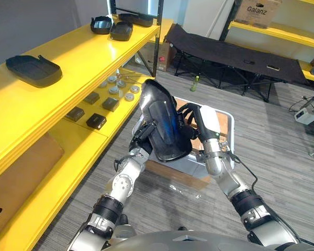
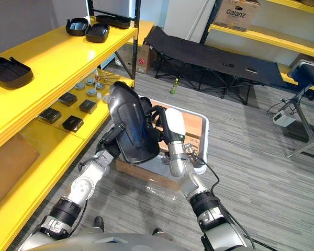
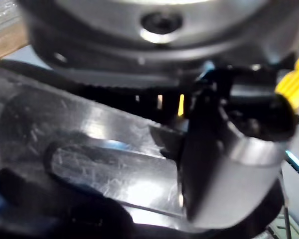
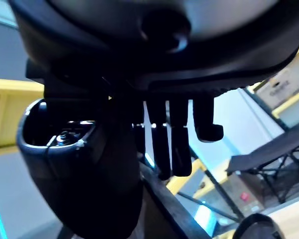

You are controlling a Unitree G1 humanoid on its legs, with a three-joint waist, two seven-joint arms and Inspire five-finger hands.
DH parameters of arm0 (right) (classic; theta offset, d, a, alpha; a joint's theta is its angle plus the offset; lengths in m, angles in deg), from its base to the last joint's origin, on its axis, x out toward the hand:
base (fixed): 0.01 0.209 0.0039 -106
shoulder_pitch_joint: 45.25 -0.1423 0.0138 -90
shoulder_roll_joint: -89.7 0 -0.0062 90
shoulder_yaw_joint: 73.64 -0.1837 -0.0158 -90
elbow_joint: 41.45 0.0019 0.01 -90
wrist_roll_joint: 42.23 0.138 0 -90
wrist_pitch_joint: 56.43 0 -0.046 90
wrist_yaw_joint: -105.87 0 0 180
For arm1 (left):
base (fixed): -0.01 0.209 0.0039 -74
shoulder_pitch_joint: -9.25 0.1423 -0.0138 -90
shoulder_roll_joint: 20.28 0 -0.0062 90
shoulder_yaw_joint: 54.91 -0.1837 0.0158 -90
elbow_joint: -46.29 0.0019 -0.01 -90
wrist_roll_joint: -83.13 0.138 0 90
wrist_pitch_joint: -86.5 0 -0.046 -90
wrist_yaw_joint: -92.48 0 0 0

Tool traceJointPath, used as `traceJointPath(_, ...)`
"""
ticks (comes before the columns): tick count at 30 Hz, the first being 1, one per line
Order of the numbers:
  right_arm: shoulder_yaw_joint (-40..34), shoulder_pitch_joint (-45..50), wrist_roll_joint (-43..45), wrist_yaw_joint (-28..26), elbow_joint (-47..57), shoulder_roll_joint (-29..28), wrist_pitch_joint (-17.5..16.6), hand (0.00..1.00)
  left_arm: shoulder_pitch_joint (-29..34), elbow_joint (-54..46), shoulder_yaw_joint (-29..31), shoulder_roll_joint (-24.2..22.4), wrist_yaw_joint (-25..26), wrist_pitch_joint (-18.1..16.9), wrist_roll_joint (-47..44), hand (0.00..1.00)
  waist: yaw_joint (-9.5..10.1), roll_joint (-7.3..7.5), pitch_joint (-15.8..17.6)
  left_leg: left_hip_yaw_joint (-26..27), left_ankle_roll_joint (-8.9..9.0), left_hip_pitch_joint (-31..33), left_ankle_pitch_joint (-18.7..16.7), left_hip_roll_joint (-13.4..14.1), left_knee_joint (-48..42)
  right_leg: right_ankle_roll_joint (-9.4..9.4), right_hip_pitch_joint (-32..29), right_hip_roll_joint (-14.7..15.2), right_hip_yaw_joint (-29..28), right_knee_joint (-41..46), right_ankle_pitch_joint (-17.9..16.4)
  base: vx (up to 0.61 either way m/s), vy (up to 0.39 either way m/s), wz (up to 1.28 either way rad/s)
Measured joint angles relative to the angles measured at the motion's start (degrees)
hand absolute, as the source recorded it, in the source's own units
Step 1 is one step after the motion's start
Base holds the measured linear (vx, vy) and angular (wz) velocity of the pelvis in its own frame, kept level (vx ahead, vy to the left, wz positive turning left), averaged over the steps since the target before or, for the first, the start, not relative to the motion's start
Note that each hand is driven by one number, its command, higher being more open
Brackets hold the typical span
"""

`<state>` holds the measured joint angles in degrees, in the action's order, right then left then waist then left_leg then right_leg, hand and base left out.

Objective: Walk over and take three plastic housings, then place them on the shelf

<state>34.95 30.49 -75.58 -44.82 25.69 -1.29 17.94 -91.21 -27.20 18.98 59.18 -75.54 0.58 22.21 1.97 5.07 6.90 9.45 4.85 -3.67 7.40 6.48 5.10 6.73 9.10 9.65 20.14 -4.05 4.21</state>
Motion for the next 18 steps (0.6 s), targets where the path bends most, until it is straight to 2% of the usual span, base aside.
traceJointPath(2,-0.03,0.07,0.02,1.26,0.72,-0.47,-0.08,0.0,-0.02,0.93,0.26,0.4,-4.34,1.02,0.2,0.0,0.01,0.0,-0.01,0.21,0.06,-0.03,-0.04,-0.02,-0.01,0.0,-0.03,0.02,-0.12,-0.04,0.01,0.0,0.0,-0.02)
traceJointPath(4,0.18,0.23,0.02,2.45,1.29,-0.75,-1.57,0.0,-0.02,1.41,-0.39,1.3,-8.64,3.29,-0.83,0.0,-0.44,0.0,-0.01,0.55,0.19,-0.18,-0.14,-0.01,-0.02,-0.01,-0.09,0.05,-0.44,-0.06,0.01,0.0,0.0,-0.07)
traceJointPath(7,0.33,1.05,0.02,3.8,3.3,0.25,-2.75,0.0,-0.03,1.5,-4.36,2.87,-13.37,4.83,-2.02,0.0,-0.77,-0.09,-0.13,1.46,0.38,-0.83,-0.61,0.03,-0.02,0.0,-0.09,0.11,-1.68,-0.14,0.02,0.0,0.0,-0.18)
traceJointPath(12,1.29,2.81,0.08,4.93,5.69,2.73,-2.75,0.0,-1.25,1.5,-7.88,4.64,-15.18,4.64,-2.08,0.0,-2.3,-0.61,-0.47,1.69,0.48,-0.77,-0.84,0.04,-0.1,-0.01,-0.29,0.11,-1.83,-0.28,0.01,0.01,-0.003,-0.03)
traceJointPath(15,1.4,2.84,0.06,5.5,5.87,3.25,-2.83,0.0,-1.42,1.5,-8.93,4.65,-15.18,3.48,-2.47,0.0,-2.32,-1.15,-0.77,1.92,0.55,-0.73,-1.01,0.06,-0.21,-0.01,-0.53,0.11,-2.03,-0.27,0.01,0.02,-0.005,-0.05)
traceJointPath(16,1.44,2.84,0.05,5.73,5.95,3.27,-2.93,1.0,-1.42,1.5,-9.22,4.67,-15.18,2.92,-2.67,0.0,-2.32,-1.26,-0.83,1.92,0.54,-0.72,-1.06,0.06,-0.22,-0.02,-0.54,0.11,-2.03,-0.27,0.0,0.0,0.0,0.0)
traceJointPath(18,1.71,2.86,0.14,6.51,6.5,3.29,-3.05,1.0,-1.43,1.5,-10.23,4.69,-15.1,0.66,-2.77,0.0,-2.31,-1.44,-0.93,1.92,0.54,-0.69,-1.17,0.02,-0.23,-0.03,-0.55,0.15,-2.01,-0.27,-0.01,0.0,0.0,0.0)
